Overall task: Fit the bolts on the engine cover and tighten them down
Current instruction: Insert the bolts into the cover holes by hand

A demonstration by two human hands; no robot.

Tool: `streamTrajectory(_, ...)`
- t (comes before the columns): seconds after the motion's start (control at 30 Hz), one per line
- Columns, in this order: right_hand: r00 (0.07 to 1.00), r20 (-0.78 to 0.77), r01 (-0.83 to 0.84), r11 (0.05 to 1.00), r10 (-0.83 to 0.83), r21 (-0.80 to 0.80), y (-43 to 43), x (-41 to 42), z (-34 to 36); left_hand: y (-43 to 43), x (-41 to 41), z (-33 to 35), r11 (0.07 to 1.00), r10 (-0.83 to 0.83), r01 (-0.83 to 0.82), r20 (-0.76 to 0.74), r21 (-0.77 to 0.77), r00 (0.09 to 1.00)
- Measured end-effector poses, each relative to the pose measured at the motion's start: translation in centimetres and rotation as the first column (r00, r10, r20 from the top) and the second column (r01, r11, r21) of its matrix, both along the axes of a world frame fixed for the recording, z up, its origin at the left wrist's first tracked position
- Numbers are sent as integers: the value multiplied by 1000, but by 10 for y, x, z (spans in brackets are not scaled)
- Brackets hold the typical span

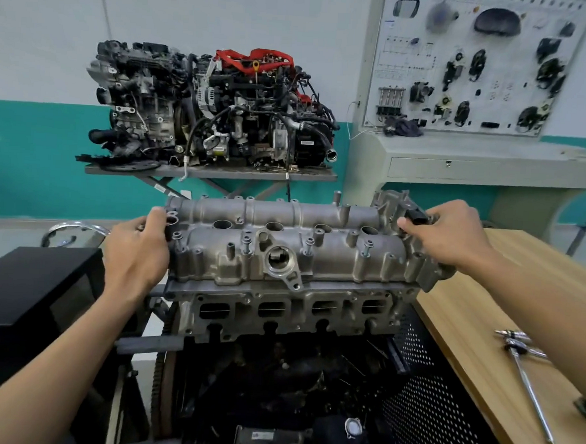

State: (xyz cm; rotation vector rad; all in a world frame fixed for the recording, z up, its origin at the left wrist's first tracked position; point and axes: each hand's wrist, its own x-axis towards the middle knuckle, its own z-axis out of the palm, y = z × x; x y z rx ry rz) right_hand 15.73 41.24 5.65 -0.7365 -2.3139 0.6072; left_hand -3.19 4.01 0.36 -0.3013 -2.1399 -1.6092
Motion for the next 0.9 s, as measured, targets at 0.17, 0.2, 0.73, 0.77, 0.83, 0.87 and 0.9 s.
streamTrajectory(0.17,1000,11,-22,999,22,-37,0,-5,5,0,1,0,1000,9,-9,-14,1,1000)
streamTrajectory(0.2,1000,15,-24,999,25,-42,1,-5,5,0,0,0,1000,15,-15,-12,4,1000)
streamTrajectory(0.73,999,49,-2,1000,0,31,-4,-8,33,1,-3,-5,994,104,-103,-28,39,994)
streamTrajectory(0.77,998,55,-2,999,0,40,-6,-7,35,1,-3,-5,993,107,-106,-17,43,994)
streamTrajectory(0.83,998,56,-11,1000,10,24,-8,-6,36,1,-5,-6,993,111,-111,-6,43,994)
streamTrajectory(0.87,998,57,-17,1000,16,6,-8,-6,34,1,-6,-6,993,113,-113,-9,41,994)
streamTrajectory(0.9,998,58,-20,1000,20,-5,-8,-6,32,0,-6,-6,993,113,-113,-16,39,993)
